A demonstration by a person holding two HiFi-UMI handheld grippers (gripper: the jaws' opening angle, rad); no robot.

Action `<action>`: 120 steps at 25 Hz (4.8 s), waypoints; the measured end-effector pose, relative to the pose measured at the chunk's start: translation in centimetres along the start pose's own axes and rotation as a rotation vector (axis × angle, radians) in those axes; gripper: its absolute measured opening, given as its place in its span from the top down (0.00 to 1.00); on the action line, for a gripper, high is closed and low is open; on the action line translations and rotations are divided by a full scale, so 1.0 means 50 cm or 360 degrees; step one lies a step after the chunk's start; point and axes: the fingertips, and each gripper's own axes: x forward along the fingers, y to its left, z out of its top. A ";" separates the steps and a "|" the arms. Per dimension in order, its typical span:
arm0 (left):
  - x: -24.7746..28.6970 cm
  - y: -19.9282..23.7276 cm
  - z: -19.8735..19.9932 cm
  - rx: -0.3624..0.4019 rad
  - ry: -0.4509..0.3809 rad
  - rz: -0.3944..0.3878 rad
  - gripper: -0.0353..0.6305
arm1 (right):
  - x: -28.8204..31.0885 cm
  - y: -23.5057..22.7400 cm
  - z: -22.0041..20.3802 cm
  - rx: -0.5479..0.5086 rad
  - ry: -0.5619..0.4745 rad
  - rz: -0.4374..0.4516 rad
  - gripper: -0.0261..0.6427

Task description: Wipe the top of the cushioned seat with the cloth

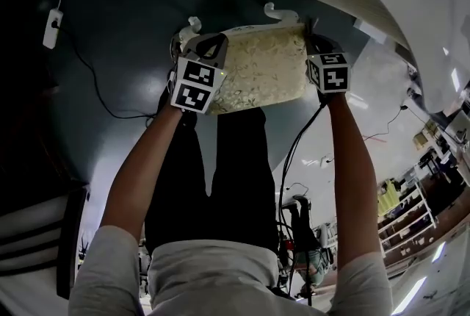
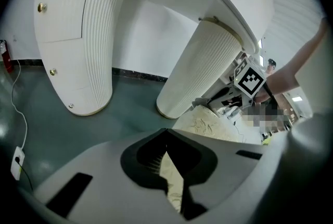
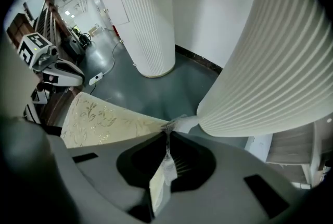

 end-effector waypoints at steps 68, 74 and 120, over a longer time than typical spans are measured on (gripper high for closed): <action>-0.255 0.147 -0.294 -0.0798 -0.0268 0.0589 0.92 | 0.061 0.260 0.070 -0.1903 0.0968 0.0861 0.92; -0.280 0.157 -0.305 -0.0807 -0.0293 0.0596 0.92 | 0.066 0.323 0.090 -0.1916 0.0940 0.0896 0.92; -0.408 0.256 -0.423 -0.0610 -0.0179 0.0501 0.92 | 0.112 0.746 0.142 -0.2359 0.0667 0.0788 0.92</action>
